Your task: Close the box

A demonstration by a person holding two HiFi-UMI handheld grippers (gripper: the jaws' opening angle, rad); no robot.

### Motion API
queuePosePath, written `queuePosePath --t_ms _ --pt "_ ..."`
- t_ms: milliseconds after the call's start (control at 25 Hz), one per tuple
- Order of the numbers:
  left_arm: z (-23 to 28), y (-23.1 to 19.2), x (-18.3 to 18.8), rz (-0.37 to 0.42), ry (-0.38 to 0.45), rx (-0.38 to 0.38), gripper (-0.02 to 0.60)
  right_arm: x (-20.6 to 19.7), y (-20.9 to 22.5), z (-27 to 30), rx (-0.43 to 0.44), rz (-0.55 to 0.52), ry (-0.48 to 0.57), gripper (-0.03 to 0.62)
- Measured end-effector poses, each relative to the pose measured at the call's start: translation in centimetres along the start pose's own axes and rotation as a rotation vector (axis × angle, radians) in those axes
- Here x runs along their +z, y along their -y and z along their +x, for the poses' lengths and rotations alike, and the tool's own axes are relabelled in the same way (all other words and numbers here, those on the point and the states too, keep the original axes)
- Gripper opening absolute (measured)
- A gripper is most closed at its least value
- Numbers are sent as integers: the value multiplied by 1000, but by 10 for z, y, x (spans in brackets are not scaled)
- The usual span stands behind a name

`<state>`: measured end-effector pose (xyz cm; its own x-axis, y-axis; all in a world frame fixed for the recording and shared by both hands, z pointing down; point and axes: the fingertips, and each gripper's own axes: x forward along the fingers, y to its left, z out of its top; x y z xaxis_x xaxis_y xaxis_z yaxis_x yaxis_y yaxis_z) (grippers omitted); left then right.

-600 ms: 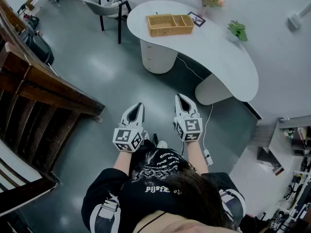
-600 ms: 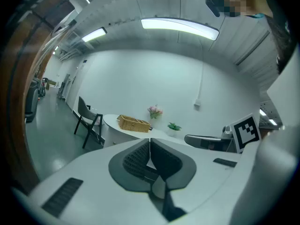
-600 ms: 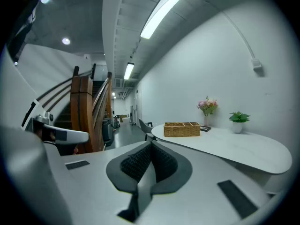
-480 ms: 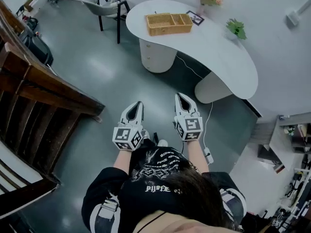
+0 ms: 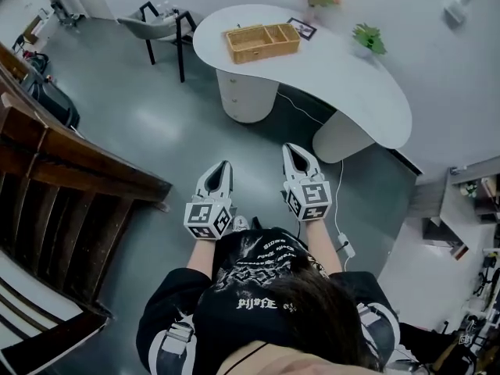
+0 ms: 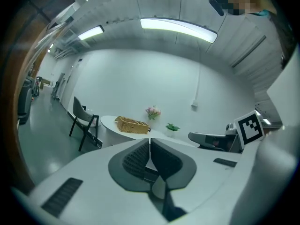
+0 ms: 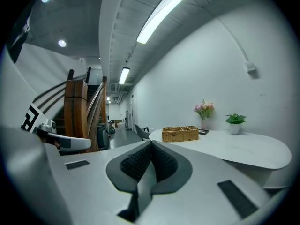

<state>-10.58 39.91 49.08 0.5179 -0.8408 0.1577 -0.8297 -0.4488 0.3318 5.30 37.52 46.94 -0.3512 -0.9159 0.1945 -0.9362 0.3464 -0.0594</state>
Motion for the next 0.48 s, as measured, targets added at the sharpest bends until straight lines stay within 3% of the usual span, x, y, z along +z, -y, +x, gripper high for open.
queuePosePath --t_ms 480 --pt "13 -23 -2 3 -43 -3 28 -13 -3 14 -32 44 -17 25"
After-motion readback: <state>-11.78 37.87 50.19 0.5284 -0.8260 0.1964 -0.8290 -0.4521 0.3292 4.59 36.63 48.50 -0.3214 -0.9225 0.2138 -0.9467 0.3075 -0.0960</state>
